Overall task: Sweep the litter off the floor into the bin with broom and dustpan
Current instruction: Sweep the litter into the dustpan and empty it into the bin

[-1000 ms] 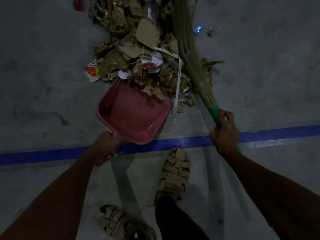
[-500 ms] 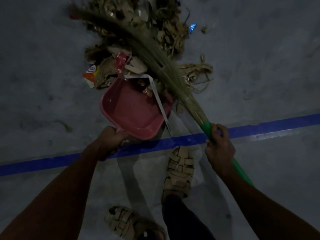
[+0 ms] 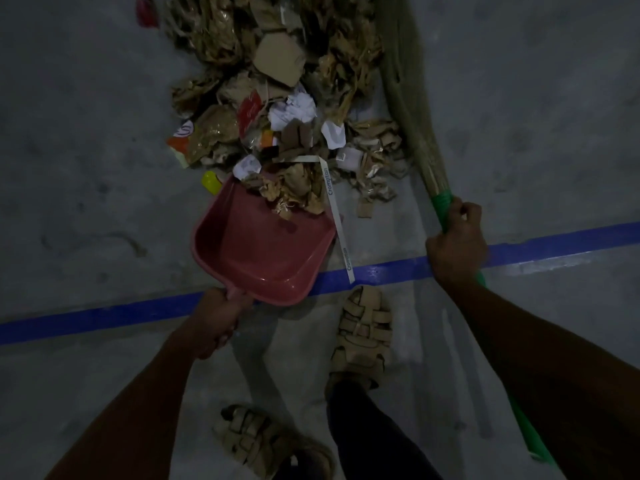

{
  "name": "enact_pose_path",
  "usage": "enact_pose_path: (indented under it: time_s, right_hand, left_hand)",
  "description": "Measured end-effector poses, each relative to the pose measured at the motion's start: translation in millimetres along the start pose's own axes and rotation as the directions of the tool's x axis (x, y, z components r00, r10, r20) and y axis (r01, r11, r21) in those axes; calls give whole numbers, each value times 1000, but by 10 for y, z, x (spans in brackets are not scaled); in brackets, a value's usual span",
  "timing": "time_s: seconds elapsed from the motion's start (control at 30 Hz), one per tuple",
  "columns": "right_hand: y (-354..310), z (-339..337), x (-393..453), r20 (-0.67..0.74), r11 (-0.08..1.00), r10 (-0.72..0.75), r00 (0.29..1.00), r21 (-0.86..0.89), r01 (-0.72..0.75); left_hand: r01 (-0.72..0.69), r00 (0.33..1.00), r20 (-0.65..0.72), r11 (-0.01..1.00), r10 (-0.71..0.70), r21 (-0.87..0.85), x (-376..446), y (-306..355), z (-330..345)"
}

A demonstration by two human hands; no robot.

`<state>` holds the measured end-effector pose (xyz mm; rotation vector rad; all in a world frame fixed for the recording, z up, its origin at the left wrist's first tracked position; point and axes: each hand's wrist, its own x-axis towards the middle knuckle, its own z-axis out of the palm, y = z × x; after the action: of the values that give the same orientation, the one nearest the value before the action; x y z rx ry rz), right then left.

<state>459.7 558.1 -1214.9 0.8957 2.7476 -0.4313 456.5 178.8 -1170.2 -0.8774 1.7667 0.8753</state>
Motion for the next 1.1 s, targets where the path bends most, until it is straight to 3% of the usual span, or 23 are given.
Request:
enact_pose_path:
  time_s: [0.27, 0.67, 0.83, 1.0, 1.1]
  right_hand:
    - [59, 190, -287, 116, 974, -225, 967, 2, 227]
    - [259, 259, -916, 155, 963, -265, 952, 99, 252]
    - [358, 225, -1084, 74, 965, -229, 971, 151, 216]
    - [356, 165, -956, -33, 964, -16, 999, 263, 24]
    - [303, 181, -707, -5, 981, 56, 998, 186, -54]
  left_hand:
    - [-55, 998, 3, 994, 55, 96, 243, 347, -126]
    - [-137, 990, 2, 981, 138, 135, 178, 429, -159]
    - [-134, 991, -9, 988, 135, 83, 161, 334, -118]
    - [-106, 994, 26, 994, 105, 36, 176, 271, -134]
    - [-72, 997, 6, 997, 72, 32, 174, 184, -105]
